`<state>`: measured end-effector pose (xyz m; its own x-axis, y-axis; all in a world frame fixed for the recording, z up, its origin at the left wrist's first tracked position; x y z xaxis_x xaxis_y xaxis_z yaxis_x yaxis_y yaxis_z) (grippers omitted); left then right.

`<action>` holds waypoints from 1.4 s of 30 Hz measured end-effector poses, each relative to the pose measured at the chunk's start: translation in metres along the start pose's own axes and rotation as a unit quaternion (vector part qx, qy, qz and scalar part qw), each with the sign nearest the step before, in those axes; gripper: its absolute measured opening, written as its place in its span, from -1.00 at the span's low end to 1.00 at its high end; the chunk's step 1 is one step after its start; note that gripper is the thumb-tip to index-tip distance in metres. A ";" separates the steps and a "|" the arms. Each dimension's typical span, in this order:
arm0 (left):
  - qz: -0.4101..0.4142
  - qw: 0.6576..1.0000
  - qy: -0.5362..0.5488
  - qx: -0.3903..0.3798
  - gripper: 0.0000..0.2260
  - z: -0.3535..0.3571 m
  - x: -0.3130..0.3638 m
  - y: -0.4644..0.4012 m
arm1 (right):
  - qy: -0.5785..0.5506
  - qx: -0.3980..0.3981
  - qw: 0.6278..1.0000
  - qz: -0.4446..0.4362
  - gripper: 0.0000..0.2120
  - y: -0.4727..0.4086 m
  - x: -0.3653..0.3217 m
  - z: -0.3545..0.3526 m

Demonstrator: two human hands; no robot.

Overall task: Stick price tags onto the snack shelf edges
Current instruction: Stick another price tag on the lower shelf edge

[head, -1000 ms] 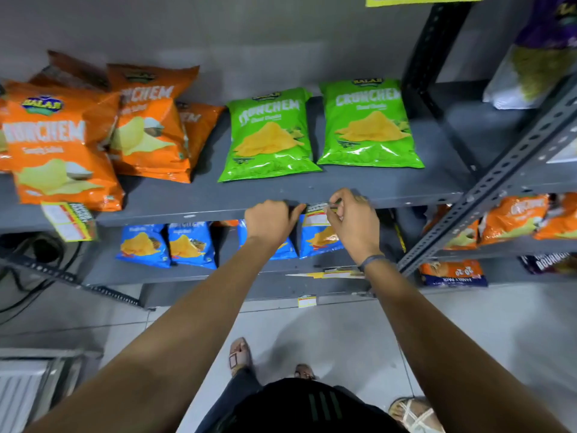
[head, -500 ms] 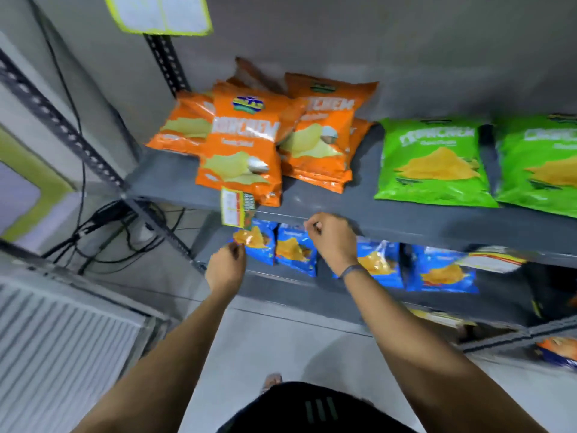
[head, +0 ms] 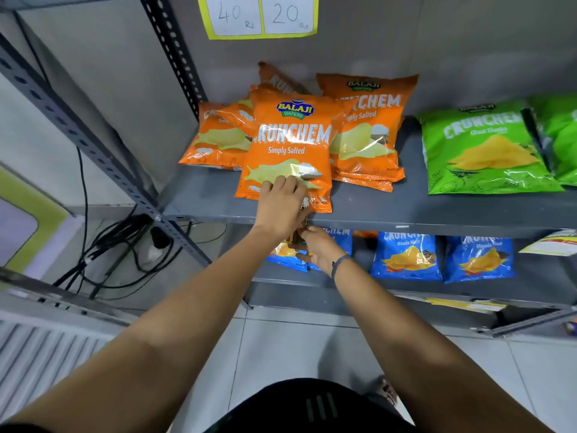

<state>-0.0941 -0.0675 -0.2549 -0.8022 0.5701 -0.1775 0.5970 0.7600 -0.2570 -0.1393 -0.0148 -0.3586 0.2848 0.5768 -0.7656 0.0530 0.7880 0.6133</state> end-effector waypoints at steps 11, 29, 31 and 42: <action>-0.120 0.943 0.294 -0.097 -0.78 0.019 -0.035 -0.007 | 0.198 0.006 0.975 -0.104 -0.65 0.000 -0.002 -0.022; -0.028 0.984 -0.022 -0.177 -0.86 0.064 -0.011 0.034 | 0.738 0.209 0.585 -0.262 -0.77 0.016 -0.042 -0.019; -0.019 0.983 -0.043 -0.177 -0.88 0.061 -0.009 0.030 | 0.751 0.214 0.571 -0.252 -0.82 0.015 -0.046 -0.018; -0.032 0.982 -0.079 -0.167 -0.87 0.048 -0.011 0.028 | 0.751 0.247 0.560 -0.247 -0.81 0.021 -0.059 -0.025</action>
<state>-0.0686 -0.0676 -0.3059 -0.8143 0.4824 -0.3228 0.4949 0.8676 0.0481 -0.1792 -0.0268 -0.3050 -0.9885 0.1374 0.0630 0.1344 0.9896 -0.0505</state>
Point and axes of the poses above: each hand's wrist, its own y-axis away from the middle knuckle, its own z-axis out of the palm, x = y × z, the point moved 7 cm from there along -y, towards the middle knuckle, and after that the axes turned 2 degrees about -y, right-handed, at the moved point
